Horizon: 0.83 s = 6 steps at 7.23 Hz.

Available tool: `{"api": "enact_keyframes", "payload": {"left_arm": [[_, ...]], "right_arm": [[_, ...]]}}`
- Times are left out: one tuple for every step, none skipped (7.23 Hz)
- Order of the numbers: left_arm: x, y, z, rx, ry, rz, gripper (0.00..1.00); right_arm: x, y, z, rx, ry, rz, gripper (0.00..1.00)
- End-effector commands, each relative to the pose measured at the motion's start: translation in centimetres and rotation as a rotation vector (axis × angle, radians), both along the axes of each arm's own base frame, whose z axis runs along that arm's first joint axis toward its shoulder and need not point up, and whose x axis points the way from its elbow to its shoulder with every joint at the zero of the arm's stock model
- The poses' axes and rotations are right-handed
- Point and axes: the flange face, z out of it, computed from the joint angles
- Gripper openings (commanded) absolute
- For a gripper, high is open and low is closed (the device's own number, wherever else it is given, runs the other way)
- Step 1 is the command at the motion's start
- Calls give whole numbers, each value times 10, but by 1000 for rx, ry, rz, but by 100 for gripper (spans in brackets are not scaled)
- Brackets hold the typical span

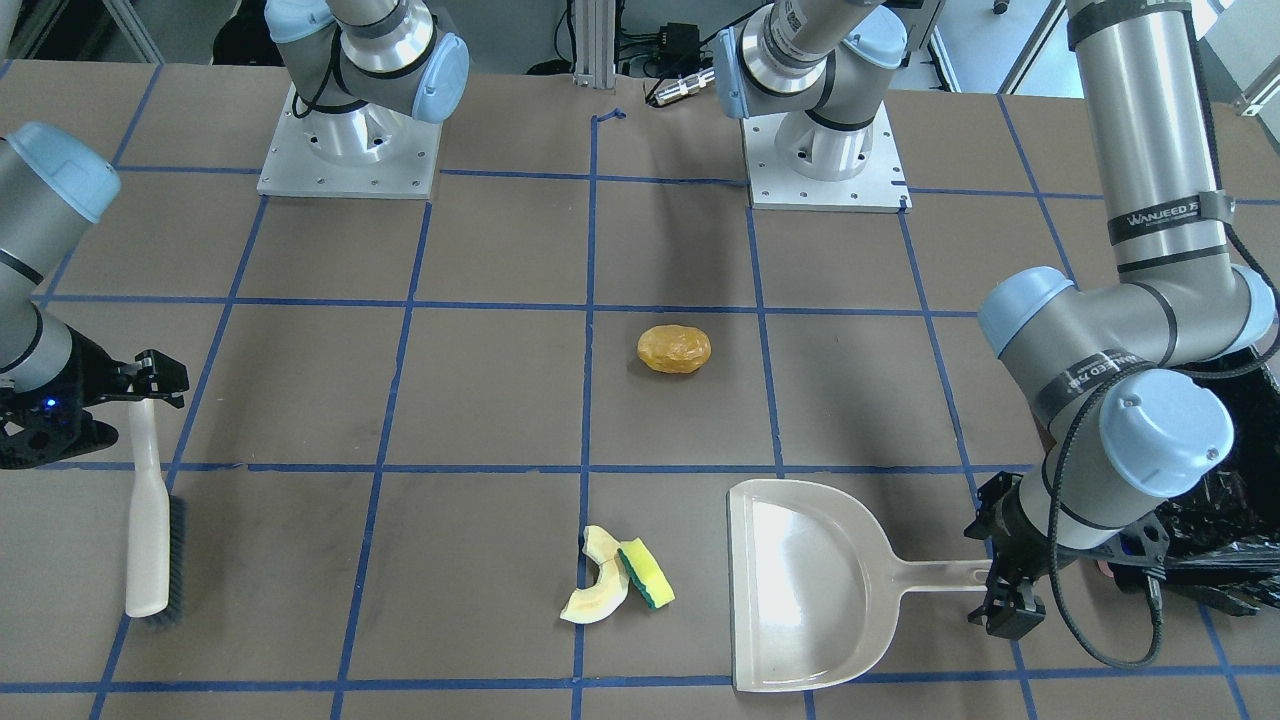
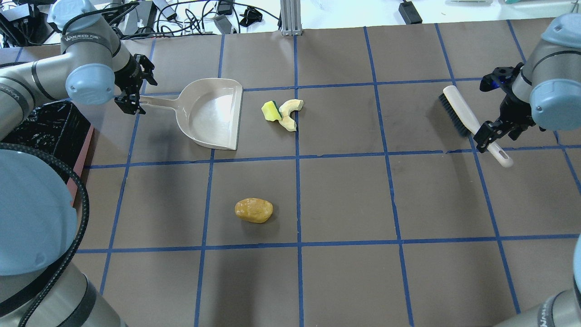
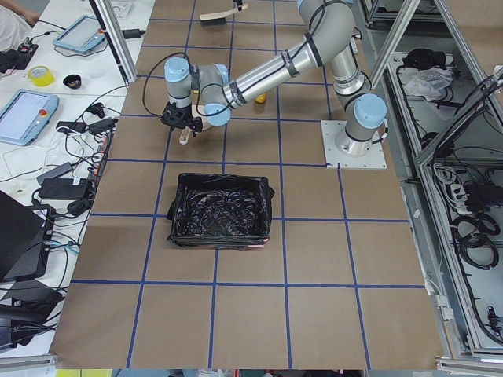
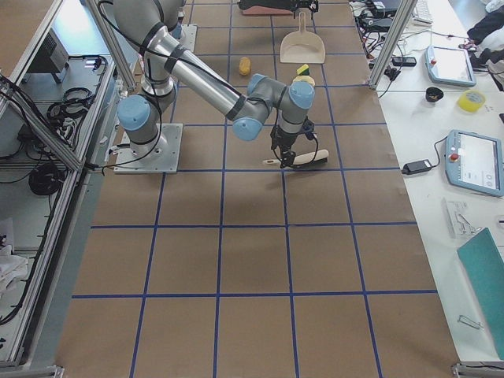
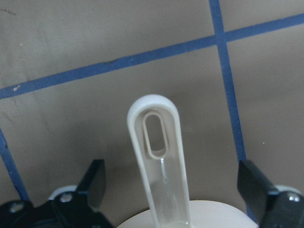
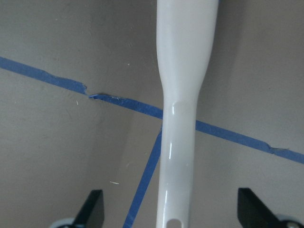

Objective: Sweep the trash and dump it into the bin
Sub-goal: 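Grasp the dustpan handle with the left gripper while the right gripper grasps the brush handle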

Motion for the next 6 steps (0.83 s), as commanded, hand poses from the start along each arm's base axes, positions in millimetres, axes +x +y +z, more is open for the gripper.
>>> {"api": "enact_keyframes", "payload": {"left_arm": [[4, -1, -8, 9, 1, 11, 95], [14, -2, -15, 20, 1, 16, 87], [15, -1, -16, 21, 2, 28, 54], [14, -2, -13, 11, 7, 31, 24], [14, -5, -15, -23, 6, 62, 0], [13, -5, -9, -38, 15, 74, 0]], "right_arm": [[-3, 3, -5, 22, 38, 4, 96], [-3, 3, -4, 18, 34, 2, 94], [-3, 3, -4, 23, 34, 2, 88], [-3, 4, -6, 29, 35, 4, 86], [-3, 4, -6, 30, 36, 6, 86], [-3, 4, -6, 30, 35, 3, 85]]}}
